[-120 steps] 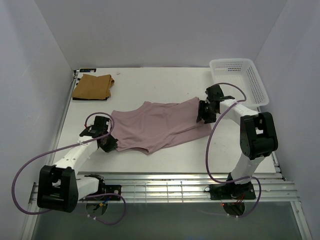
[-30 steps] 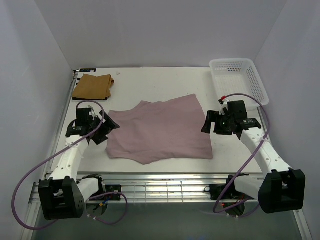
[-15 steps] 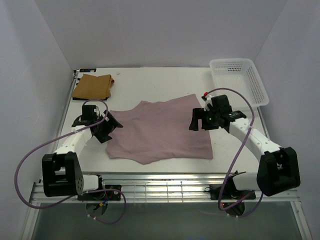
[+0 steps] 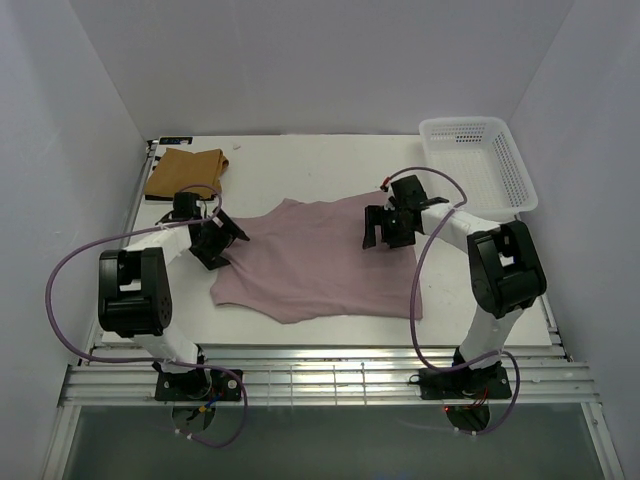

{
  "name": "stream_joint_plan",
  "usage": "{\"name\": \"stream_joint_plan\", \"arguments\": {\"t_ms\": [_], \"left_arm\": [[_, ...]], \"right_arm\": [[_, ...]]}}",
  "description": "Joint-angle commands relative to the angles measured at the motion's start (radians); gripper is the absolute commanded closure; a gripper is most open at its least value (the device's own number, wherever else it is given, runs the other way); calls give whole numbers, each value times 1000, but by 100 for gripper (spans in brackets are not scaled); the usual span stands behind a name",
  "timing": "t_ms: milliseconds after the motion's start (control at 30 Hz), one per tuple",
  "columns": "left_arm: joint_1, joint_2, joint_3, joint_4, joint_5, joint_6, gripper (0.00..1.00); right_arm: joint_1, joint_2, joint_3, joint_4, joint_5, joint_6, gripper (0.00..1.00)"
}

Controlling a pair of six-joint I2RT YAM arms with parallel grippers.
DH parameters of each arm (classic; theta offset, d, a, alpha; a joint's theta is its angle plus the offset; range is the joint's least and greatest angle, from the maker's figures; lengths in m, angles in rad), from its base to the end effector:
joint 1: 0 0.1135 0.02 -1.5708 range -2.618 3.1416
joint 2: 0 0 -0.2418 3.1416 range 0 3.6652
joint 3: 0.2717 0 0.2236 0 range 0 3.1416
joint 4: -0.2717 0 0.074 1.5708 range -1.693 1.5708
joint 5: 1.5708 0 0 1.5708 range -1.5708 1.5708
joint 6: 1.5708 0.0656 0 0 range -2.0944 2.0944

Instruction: Fold and stack the tank tops

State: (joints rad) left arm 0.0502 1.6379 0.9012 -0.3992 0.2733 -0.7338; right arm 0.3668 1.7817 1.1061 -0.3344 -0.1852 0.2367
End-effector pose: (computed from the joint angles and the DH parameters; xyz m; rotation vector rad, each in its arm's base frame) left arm 0.2944 -0.0029 0.1301 -0.9800 2.5908 -0.5637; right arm 0.3223 0.1368 0.1448 -0.2405 2.6131 0.4571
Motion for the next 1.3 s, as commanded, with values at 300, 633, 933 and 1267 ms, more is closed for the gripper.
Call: {"name": "stream_joint_plan", "arguments": {"t_ms": [300,633,933,1267], "left_arm": [[-4,229,160,14,-94,56,2],[-6,7,141,-33,-62,65,2],[-88,-447,-71,-133,-33,-4,2],[-357,-806,-458,-107,38,-269,2]], "right_arm": [[-12,173,185,46,176,13,10],[-12,24,216,31,133,-22,10],[-11,-415,-152,-15,148,45,10],[-68,-841,-520,-143,156,168,10]]}}
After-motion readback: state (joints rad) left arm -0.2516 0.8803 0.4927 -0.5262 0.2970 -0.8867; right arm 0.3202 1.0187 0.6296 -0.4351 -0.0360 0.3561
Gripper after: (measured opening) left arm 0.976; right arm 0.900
